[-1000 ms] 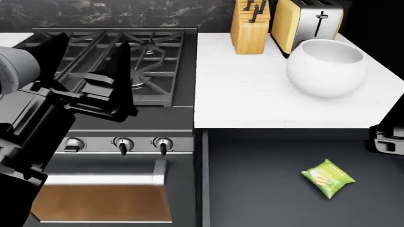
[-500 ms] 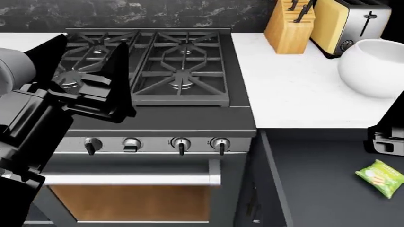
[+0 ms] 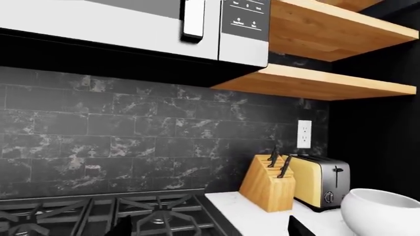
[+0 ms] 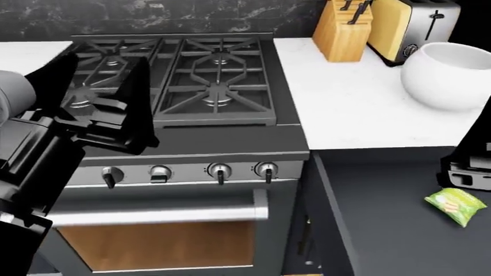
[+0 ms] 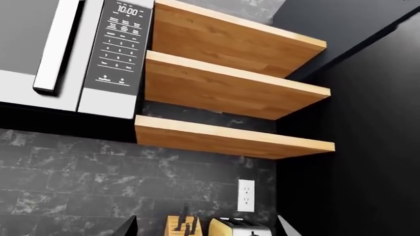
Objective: Place the bar in the bowl and close the drawer.
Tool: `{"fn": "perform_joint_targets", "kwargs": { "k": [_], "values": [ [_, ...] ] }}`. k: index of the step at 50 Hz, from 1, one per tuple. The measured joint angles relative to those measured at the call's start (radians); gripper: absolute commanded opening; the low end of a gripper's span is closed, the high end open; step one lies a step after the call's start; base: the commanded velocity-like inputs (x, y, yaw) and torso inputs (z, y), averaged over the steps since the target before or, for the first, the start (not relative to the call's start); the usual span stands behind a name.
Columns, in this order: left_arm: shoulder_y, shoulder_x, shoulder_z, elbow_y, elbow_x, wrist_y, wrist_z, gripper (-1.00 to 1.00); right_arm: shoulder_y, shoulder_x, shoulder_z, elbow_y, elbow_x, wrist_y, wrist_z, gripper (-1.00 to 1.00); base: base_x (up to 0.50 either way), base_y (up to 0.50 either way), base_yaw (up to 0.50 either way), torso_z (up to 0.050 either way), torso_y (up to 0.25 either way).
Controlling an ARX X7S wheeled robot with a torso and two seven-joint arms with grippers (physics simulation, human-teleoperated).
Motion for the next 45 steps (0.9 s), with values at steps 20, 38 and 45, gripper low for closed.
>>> {"fn": "perform_joint_targets", "kwargs": {
  "k": [20,38,45],
  "values": [
    [0.008,-0.005,-0.019,0.01,-0.003,-0.016,0.001,1.0,0.016,0.0,-0.053,0.017,0.001,-0.037,-0.013,1.0,-0.18,0.02,-0.5,0.0,0.0],
    [0.016,-0.007,-0.037,0.017,-0.007,-0.025,0.003,1.0,0.042,0.0,-0.085,0.021,0.0,-0.049,-0.013,1.0,-0.18,0.04,-0.5,0.0,0.0],
    [0.025,-0.007,-0.043,0.016,-0.006,-0.024,0.005,1.0,0.051,0.0,-0.099,0.024,-0.002,-0.054,-0.012,1.0,-0.17,0.05,-0.5,0.0,0.0]
  ]
}}
